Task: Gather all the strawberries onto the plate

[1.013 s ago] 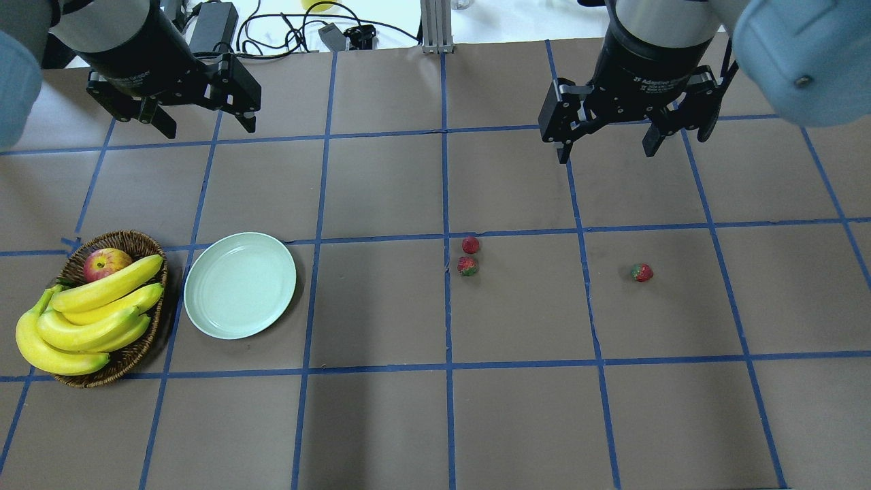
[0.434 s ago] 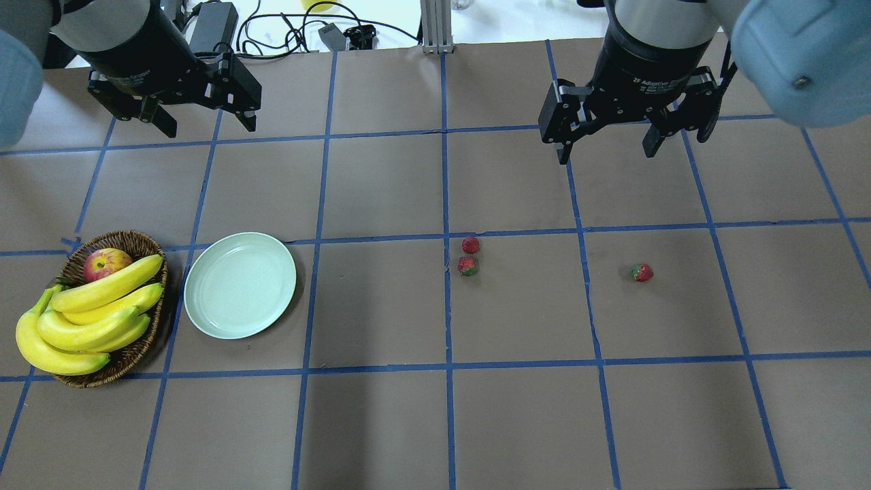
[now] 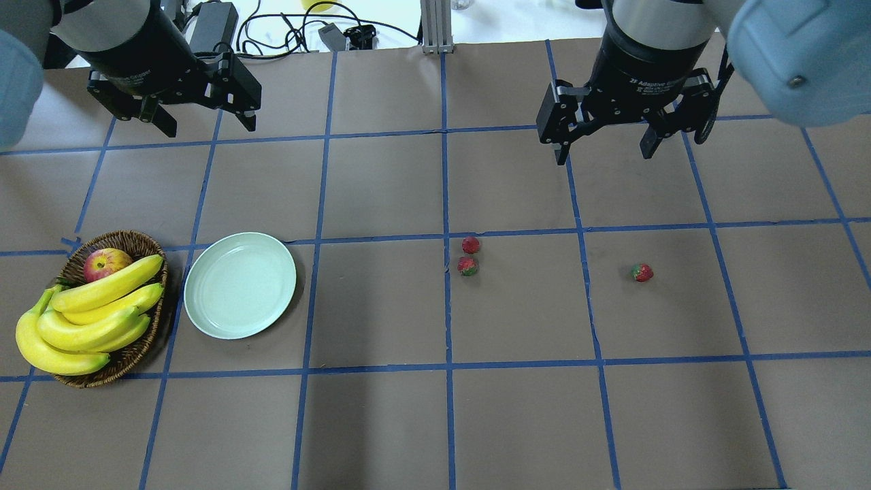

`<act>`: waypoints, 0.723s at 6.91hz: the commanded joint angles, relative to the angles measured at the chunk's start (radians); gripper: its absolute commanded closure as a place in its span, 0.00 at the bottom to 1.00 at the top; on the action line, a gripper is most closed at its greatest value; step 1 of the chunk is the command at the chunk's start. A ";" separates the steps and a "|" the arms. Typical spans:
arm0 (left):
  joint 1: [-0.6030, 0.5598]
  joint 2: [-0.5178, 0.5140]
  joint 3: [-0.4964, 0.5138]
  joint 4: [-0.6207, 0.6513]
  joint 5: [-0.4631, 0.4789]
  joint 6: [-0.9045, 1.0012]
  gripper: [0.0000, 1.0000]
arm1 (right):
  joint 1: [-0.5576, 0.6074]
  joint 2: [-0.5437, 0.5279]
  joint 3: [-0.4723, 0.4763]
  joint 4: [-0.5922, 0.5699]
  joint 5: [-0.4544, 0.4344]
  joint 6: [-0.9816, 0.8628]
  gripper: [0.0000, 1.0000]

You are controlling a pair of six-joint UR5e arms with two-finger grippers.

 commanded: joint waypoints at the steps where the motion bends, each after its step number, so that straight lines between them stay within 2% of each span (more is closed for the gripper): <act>1: 0.000 -0.003 0.001 0.001 0.000 0.000 0.00 | 0.002 0.031 -0.016 -0.017 0.003 0.005 0.00; 3: 0.000 -0.003 0.001 0.001 0.002 0.000 0.00 | 0.014 0.083 -0.023 -0.034 0.009 0.014 0.00; 5: 0.000 -0.005 0.003 0.001 -0.003 0.000 0.00 | 0.133 0.202 -0.008 -0.164 0.006 0.206 0.00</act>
